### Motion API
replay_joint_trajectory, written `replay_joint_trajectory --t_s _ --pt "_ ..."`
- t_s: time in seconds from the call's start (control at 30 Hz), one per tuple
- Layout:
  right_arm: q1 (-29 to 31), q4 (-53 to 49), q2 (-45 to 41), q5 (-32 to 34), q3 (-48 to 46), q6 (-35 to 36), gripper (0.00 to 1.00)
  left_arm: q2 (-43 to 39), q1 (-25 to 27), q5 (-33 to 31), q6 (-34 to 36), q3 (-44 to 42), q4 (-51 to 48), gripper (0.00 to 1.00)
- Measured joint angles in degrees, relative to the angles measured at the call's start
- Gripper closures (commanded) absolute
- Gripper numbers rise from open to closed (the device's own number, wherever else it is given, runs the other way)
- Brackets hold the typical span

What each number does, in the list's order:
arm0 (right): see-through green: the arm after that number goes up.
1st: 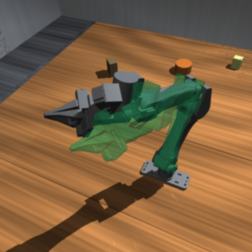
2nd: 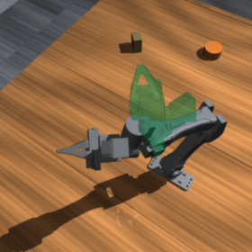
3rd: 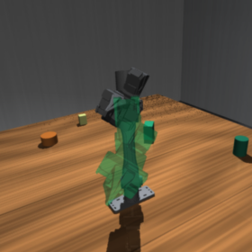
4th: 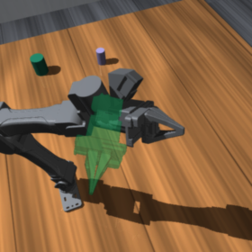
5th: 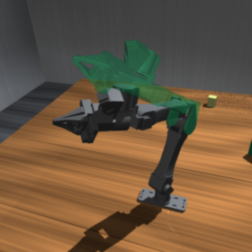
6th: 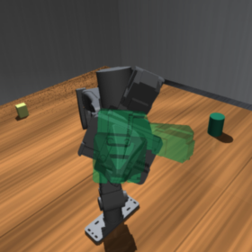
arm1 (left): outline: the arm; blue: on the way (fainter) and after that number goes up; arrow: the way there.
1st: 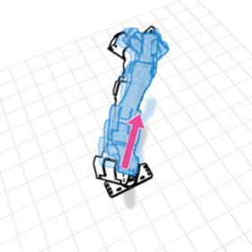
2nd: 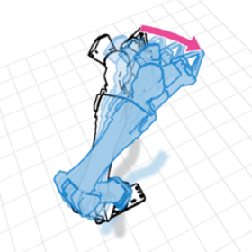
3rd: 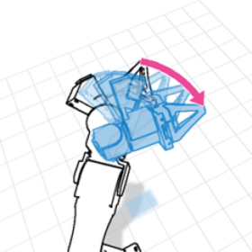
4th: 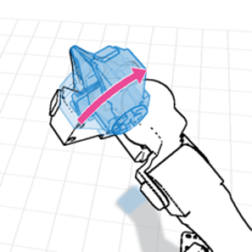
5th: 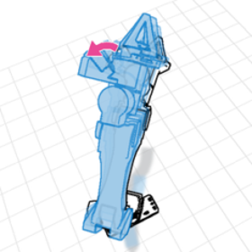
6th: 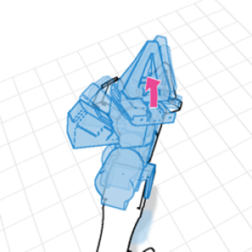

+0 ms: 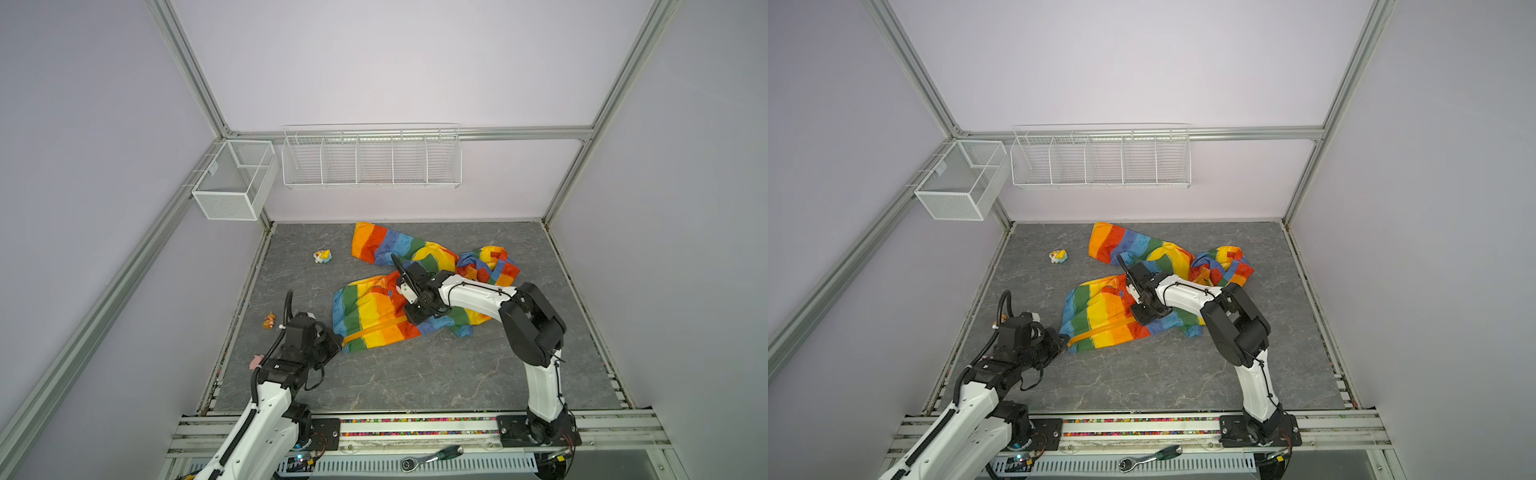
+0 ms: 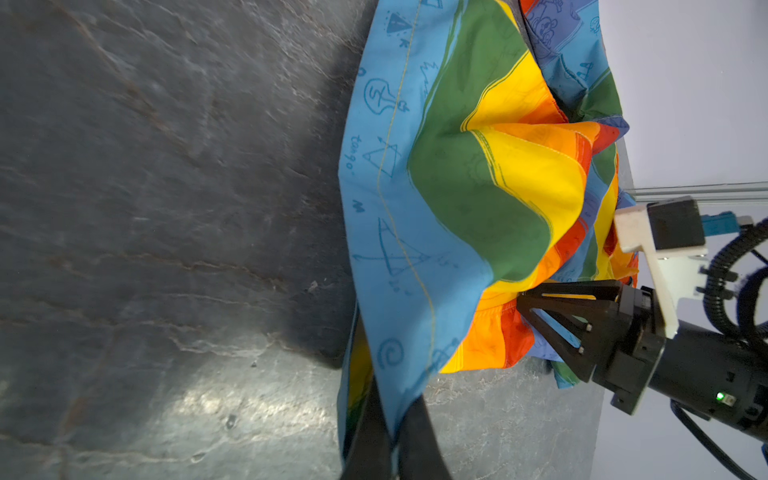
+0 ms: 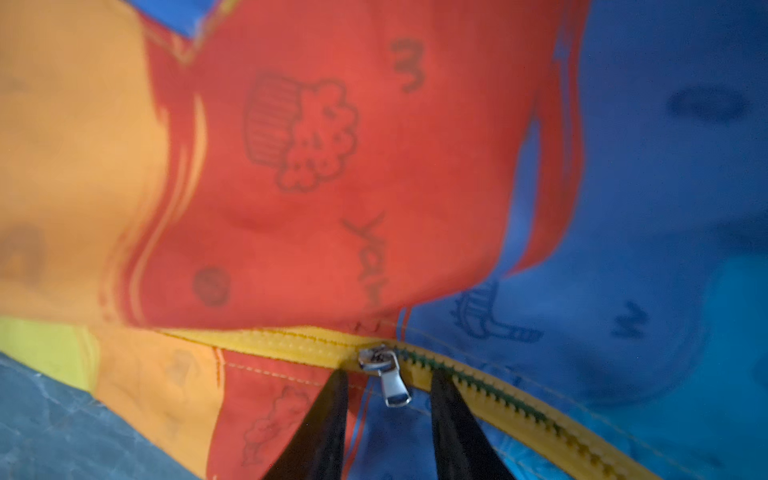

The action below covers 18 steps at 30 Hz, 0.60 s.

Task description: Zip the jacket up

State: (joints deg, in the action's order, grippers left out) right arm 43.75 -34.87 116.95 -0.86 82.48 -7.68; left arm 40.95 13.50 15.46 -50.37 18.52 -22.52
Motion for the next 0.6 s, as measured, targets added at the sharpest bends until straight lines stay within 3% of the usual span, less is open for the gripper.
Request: replay_joint_trajectory --t_s 0.6 --pt "-2.1 3.8 -0.2 -1.8 -1.7 -0.8 0.9 -0.1 -0.7 0.9 0.0 0.0 0.2 1.0"
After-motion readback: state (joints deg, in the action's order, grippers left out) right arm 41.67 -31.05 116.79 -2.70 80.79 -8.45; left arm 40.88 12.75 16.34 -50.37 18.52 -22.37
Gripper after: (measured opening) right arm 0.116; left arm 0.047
